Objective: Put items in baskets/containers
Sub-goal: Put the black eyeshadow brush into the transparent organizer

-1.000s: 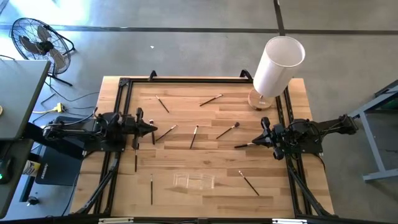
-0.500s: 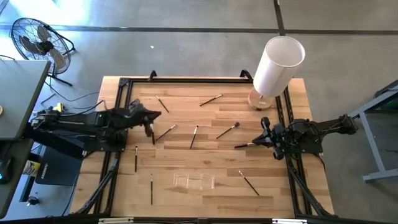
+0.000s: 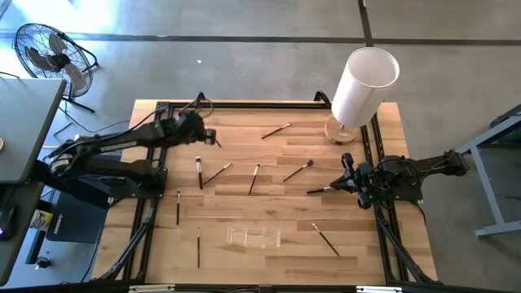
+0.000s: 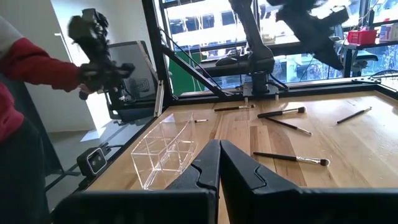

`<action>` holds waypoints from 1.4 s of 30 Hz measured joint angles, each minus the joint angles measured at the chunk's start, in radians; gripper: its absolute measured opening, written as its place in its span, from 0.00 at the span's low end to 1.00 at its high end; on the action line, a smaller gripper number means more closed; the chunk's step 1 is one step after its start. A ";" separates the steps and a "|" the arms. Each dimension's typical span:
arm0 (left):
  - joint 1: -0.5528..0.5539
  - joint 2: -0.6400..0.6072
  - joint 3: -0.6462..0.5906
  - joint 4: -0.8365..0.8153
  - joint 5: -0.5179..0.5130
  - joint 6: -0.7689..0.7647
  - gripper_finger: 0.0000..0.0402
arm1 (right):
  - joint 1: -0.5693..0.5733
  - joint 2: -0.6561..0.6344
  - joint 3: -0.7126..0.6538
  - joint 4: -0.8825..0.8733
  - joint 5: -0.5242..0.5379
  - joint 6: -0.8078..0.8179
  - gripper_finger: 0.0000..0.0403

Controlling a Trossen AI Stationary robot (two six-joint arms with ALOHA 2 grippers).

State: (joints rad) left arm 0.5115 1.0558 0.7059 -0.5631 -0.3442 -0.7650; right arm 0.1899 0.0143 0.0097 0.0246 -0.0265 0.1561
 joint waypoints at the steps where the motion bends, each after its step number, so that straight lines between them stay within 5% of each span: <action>1: 0.044 0.029 0.004 0.016 0.038 0.000 0.09 | 0.000 0.000 0.000 0.000 0.000 0.000 0.01; 9: 0.255 0.228 0.007 0.251 0.259 -0.010 0.27 | 0.000 0.000 0.000 0.001 0.000 0.000 0.01; 14: 0.271 0.332 0.035 0.297 0.259 -0.077 0.30 | 0.000 0.000 0.000 0.001 0.000 0.000 0.01; 29: 0.302 0.576 0.424 -0.152 0.149 -0.176 0.30 | 0.000 0.000 0.000 0.002 0.000 0.000 0.01; 42: 0.357 0.690 0.429 -0.210 0.177 -0.367 0.30 | 0.000 0.000 0.000 0.002 0.000 0.000 0.01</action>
State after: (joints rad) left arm 0.8690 1.7455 1.1352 -0.7734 -0.1676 -1.1316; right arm 0.1899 0.0147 0.0097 0.0265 -0.0265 0.1558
